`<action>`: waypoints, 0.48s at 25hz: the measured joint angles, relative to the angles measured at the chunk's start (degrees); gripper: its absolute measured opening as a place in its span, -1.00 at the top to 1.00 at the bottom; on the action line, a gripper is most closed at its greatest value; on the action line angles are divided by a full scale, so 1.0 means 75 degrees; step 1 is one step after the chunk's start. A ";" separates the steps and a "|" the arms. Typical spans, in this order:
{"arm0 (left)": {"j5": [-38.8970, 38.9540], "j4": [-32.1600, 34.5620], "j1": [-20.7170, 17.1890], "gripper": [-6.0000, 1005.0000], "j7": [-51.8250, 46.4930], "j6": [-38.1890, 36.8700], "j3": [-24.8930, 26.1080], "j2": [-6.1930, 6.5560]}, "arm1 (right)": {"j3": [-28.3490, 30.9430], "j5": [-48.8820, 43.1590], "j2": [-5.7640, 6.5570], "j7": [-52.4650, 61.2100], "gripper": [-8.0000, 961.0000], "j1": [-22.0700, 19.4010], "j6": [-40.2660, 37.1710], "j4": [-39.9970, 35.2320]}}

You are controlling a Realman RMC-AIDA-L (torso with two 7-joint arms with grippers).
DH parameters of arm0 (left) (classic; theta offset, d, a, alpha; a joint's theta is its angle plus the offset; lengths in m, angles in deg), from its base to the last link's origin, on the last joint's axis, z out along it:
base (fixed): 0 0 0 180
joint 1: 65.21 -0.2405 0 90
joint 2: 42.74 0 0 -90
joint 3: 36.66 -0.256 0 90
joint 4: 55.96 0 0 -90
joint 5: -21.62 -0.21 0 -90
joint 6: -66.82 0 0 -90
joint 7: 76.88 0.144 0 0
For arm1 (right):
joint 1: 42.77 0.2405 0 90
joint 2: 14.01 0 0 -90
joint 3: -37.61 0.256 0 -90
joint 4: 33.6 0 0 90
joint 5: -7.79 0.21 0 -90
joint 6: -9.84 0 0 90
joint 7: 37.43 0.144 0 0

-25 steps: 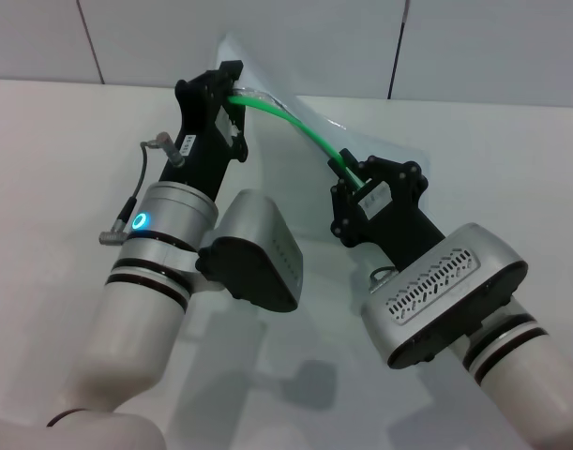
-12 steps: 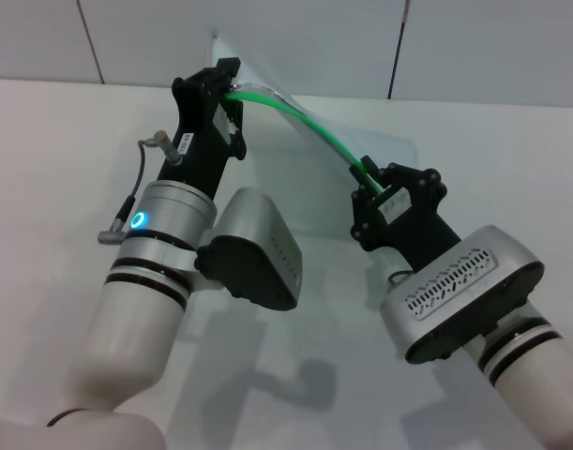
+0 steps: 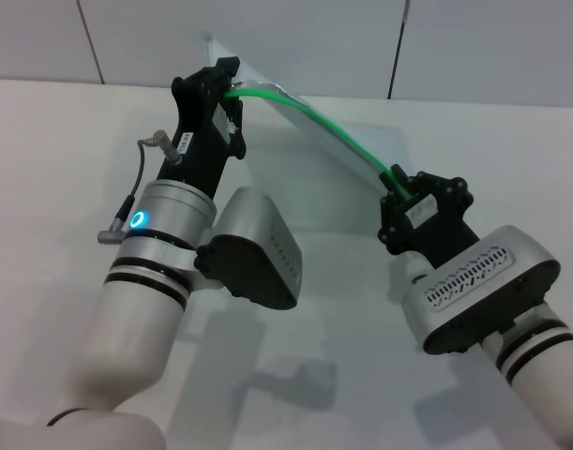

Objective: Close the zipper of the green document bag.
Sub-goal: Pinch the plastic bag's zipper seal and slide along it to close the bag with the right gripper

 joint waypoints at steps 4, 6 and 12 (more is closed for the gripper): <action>0.0000 0.0000 0.0000 0.85 0.0007 0.0004 0.0001 0.0000 | 0.0000 0.0208 0.0000 0.0000 0.82 0.0009 -0.0032 0.0130; 0.0000 0.0000 0.0000 0.85 0.0012 0.0005 0.0001 0.0000 | 0.0000 0.0271 0.0000 0.0007 0.82 0.0017 -0.0049 0.0208; -0.0001 0.0000 0.0000 0.85 0.0032 0.0005 0.0001 0.0000 | 0.0000 0.0512 0.0000 0.0067 0.81 0.0041 -0.0075 0.0422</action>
